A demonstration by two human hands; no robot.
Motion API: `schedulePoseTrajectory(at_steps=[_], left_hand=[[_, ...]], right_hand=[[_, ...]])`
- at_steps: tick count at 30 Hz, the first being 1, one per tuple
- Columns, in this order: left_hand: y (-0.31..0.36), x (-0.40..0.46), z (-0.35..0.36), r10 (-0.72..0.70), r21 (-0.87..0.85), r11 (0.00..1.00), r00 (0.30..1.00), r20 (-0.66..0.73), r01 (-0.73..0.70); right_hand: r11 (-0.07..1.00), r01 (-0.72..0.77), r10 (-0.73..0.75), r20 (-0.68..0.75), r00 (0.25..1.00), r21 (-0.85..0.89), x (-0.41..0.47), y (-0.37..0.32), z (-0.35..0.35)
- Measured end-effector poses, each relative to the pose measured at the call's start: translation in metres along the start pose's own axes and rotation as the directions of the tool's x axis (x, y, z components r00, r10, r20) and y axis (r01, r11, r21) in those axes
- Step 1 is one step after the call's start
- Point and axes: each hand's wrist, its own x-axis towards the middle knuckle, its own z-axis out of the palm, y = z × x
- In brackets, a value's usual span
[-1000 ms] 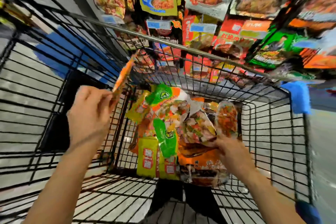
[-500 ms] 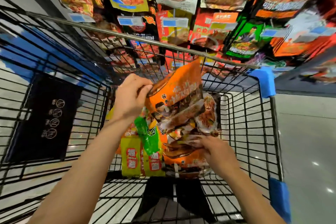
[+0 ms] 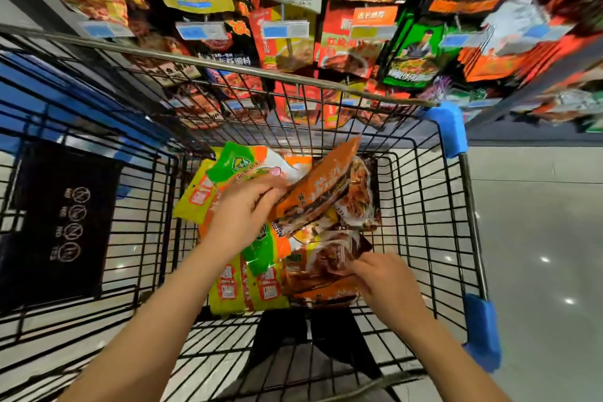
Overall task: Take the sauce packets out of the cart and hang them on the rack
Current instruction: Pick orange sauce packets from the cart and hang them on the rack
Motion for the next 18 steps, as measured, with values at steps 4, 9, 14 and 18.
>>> schedulePoseTrajectory(at_steps=[4,9,14,18], left_hand=[[0.014,-0.028,-0.004,0.043,-0.072,0.997,0.996,0.072,-0.038],[0.027,-0.056,0.005,0.071,-0.072,0.996,0.987,0.145,-0.061],[0.023,-0.078,0.023,0.076,-0.091,0.994,0.956,0.282,-0.052],[0.013,-0.099,0.044,0.001,-0.149,0.987,0.909,0.418,0.068]], right_hand=[[0.998,0.025,-0.027,-0.044,0.999,-0.055,-0.015,0.002,0.000],[0.991,0.065,-0.077,-0.099,0.992,-0.117,-0.034,-0.010,0.004],[0.992,0.060,-0.086,-0.240,0.967,-0.113,-0.050,-0.015,-0.006],[0.991,0.046,-0.088,-0.360,0.929,-0.123,-0.066,-0.013,-0.011]])
